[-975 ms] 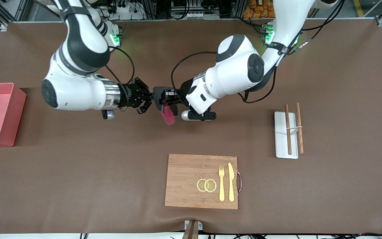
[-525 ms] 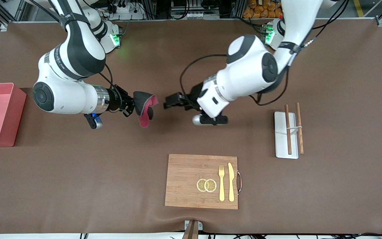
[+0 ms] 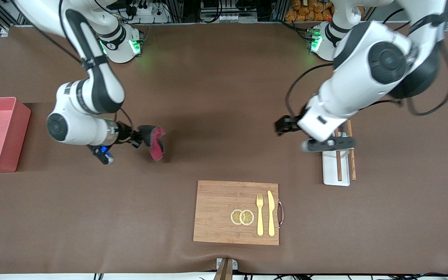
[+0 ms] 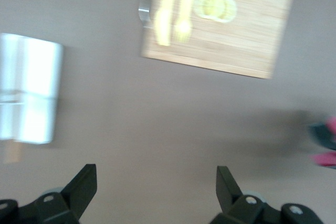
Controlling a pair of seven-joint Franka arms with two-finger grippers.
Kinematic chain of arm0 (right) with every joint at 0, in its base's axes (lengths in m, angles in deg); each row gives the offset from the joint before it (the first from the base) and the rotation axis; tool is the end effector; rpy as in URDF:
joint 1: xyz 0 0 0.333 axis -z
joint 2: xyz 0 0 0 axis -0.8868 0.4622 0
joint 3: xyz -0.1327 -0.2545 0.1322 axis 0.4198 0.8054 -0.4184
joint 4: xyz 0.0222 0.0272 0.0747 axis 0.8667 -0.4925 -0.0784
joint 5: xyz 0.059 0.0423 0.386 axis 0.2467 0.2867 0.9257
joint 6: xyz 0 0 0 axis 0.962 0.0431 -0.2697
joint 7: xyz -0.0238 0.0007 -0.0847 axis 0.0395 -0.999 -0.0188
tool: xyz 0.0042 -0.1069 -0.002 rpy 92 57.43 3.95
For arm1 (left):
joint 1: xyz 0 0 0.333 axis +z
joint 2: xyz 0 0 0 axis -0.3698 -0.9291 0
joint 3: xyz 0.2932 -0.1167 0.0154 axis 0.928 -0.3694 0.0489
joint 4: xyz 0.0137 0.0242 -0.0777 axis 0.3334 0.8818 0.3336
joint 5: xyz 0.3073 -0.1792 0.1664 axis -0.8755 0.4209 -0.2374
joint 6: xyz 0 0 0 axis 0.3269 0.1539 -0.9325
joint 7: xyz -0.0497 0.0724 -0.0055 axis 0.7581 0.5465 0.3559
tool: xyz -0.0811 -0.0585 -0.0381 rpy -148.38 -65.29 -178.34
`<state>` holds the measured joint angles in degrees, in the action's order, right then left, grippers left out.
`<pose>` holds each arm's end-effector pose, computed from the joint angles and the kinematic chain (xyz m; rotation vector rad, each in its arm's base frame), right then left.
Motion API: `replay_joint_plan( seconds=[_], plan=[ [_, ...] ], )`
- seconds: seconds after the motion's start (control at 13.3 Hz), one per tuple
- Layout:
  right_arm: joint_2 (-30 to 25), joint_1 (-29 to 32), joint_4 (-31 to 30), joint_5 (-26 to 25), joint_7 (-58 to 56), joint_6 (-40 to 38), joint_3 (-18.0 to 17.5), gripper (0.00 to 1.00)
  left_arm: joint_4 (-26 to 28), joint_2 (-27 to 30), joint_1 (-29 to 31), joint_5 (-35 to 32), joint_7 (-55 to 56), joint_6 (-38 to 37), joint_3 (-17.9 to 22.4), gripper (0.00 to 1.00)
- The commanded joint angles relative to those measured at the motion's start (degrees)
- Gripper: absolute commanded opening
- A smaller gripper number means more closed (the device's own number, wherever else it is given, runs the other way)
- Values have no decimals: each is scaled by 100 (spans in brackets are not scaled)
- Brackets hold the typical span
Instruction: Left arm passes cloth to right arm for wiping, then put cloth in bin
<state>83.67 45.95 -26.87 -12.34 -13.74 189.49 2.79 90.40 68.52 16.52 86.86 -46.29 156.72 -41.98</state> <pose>0.5660 0.1100 0.2866 -2.7930 0.9544 0.5094 0.5968 -0.2706 0.5452 3.0028 0.1984 -0.0614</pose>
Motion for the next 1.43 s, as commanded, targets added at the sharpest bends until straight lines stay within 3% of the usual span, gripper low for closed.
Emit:
replay_joint_plan(
  seconds=[0.0,0.15,0.22,0.45,0.53,0.82,0.9,0.97,1.05,1.12,1.35],
  plan=[
    [21,1303,-166,-700,-2216,100,-88,0,234,426,410,-313,-255,-361,-48,100],
    [241,2209,-26,-1473,-3798,556,-88,0,251,707,798,-287,-1323,-747,-4,100],
    [399,2562,236,-1720,-4546,575,-97,0,260,874,773,-286,-1807,-906,301,100],
    [435,3170,852,-2370,-6131,558,-88,0,469,1339,-173,-225,-2785,-1162,1960,100],
    [479,3294,1141,-2617,-6414,532,-88,0,662,1550,-281,-216,-3119,-1162,2243,100],
    [671,3295,1180,-2717,-6269,461,-106,0,849,1886,-238,-216,-3509,-1443,2326,100],
    [890,3304,1118,-2612,-6198,505,-141,0,849,1930,-238,-216,-3474,-1478,2308,100],
    [1023,3225,1022,-2115,-6197,557,-150,0,849,1939,-238,-207,-3456,-1479,2308,100],
    [1068,2998,865,-1657,-6153,619,-141,0,849,1939,-220,-164,-3456,-1522,2308,100],
    [1068,2735,793,-1531,-5683,628,-141,0,840,1965,-211,-76,-3456,-1540,2325,100],
    [972,1874,714,-1486,-3961,505,-150,0,814,1974,-220,-14,-3421,-1531,2325,100]
  ],
)
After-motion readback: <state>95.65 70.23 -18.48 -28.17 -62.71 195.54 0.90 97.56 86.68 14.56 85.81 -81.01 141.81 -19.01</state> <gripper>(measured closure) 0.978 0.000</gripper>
